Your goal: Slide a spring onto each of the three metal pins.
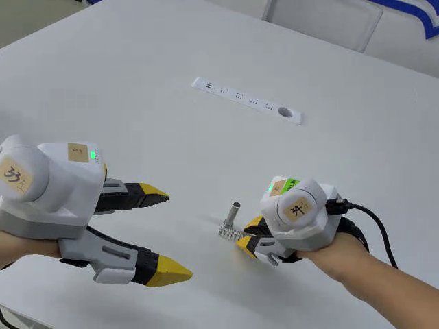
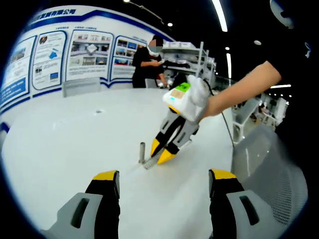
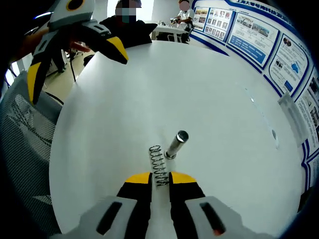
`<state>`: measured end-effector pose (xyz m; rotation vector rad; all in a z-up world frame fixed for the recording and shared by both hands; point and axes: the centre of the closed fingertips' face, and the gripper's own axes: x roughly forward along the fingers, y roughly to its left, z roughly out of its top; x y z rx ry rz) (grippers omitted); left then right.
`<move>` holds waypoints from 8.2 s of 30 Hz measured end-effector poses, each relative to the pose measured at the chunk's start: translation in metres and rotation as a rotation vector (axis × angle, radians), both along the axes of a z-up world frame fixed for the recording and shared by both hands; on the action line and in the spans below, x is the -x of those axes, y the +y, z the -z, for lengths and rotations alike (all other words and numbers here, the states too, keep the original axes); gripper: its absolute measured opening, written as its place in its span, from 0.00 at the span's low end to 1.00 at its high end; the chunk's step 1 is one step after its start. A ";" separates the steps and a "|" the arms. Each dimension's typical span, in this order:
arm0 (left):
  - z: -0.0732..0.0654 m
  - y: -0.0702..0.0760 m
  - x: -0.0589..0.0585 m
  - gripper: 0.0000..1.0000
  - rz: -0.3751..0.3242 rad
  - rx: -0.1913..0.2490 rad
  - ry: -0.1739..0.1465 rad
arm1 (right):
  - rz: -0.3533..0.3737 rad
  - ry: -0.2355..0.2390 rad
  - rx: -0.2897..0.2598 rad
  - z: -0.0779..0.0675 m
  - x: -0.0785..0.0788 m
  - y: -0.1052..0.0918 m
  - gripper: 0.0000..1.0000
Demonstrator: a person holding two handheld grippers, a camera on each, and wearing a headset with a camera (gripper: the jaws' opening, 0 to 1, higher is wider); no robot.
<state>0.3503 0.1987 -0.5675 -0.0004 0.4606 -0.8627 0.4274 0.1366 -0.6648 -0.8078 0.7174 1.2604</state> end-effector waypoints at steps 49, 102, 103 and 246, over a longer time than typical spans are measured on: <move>-0.016 -0.044 0.010 0.33 0.197 -0.109 -0.095 | -0.316 -0.086 -0.085 -0.106 0.083 0.020 0.11; -0.019 -0.061 0.023 0.10 0.325 -0.155 -0.118 | -0.283 0.141 -0.321 -0.144 0.107 0.022 0.11; -0.020 -0.061 0.022 0.10 0.319 -0.146 -0.118 | -0.280 0.142 -0.333 -0.146 0.107 0.023 0.11; -0.025 -0.021 -0.022 0.79 0.039 -0.192 -0.065 | 0.163 -0.062 -0.251 -0.135 0.023 -0.155 0.51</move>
